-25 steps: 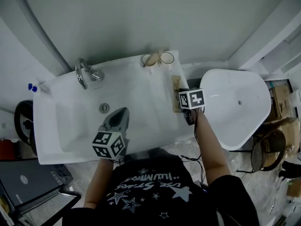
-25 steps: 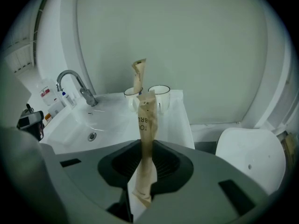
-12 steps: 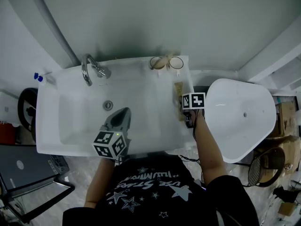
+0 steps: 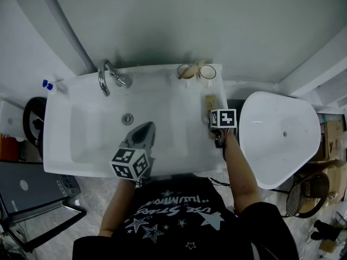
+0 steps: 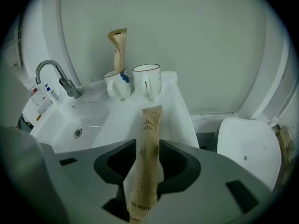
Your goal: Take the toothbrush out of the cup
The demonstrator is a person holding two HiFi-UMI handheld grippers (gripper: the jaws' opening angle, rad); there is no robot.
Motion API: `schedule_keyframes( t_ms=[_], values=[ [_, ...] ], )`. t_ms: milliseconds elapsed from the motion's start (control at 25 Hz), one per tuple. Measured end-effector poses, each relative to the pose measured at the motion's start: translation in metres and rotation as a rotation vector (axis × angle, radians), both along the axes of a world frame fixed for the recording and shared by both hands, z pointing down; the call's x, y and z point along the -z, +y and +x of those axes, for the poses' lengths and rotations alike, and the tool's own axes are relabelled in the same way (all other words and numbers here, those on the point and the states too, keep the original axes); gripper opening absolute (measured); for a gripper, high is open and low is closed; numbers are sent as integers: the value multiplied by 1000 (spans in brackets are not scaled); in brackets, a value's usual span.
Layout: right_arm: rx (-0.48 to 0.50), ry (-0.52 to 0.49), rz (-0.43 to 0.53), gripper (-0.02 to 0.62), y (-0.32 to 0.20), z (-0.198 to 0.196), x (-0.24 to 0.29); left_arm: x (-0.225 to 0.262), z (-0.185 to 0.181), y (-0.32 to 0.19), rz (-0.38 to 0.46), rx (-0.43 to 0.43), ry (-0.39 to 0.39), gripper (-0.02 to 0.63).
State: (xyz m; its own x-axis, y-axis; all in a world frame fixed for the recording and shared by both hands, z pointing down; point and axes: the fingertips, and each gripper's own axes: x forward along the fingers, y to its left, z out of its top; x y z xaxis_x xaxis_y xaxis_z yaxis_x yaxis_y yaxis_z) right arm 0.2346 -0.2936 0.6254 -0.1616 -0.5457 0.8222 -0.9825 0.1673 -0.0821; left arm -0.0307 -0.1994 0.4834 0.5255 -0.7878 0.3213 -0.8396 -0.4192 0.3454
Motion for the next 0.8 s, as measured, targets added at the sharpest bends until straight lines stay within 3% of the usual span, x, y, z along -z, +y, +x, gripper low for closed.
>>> schedule_keyframes(
  t_ms=[240,560,800],
  values=[
    [-2,40,112,164,-6,0,28,2,-5,-1,2,0,2,18],
    [26,-64,454,127,-36,-36,107,18,-19,-16,38,14,-5,18],
    [67,-80,518,126,-69,-67,126,23,-31,-28,47,25,-9,18]
  ],
)
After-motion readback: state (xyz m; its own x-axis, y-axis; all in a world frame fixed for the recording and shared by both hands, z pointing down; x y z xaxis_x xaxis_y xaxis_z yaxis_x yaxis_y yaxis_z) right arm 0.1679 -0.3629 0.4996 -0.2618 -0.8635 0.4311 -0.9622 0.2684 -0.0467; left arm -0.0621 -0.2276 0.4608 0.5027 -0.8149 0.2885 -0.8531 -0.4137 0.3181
